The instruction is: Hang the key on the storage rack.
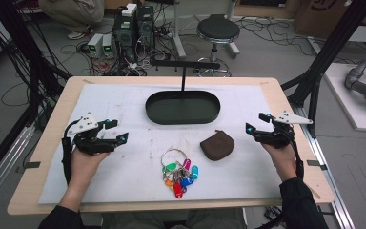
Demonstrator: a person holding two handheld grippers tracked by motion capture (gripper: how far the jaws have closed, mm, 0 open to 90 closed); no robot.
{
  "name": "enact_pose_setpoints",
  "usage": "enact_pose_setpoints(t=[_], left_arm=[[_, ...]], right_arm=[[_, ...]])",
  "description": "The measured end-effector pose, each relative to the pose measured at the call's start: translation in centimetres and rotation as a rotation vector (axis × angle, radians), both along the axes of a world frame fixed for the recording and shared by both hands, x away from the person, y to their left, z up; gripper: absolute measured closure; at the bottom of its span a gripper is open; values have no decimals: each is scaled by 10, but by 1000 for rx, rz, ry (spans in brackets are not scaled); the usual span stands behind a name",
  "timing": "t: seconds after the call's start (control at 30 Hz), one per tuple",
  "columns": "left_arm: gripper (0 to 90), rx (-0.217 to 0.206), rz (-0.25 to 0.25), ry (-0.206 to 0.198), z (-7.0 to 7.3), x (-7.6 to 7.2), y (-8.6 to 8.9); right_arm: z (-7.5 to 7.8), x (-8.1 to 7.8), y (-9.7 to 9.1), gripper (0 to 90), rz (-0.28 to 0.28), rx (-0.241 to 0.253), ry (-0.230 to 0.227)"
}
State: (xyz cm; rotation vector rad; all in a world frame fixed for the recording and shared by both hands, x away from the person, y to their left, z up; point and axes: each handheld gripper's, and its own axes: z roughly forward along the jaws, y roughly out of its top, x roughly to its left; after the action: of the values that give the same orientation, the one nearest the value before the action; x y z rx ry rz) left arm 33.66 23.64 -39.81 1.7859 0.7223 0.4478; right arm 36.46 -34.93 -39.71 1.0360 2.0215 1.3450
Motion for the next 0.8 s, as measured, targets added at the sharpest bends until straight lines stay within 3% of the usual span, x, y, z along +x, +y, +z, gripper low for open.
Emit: enact_pose_setpoints(t=[0.27,0.5,0.8], left_arm=[[293,-13,-8,7,1,0,-3],[298,-55,-49,63,1,1,-12],[351,-33,-141,121,-2,-1,-46]], right_arm=[[0,0,-2,244,-7,5,0],[-2,0,-8,245,-22,12,-2],[-3,2,-8,246,-29,10,0]])
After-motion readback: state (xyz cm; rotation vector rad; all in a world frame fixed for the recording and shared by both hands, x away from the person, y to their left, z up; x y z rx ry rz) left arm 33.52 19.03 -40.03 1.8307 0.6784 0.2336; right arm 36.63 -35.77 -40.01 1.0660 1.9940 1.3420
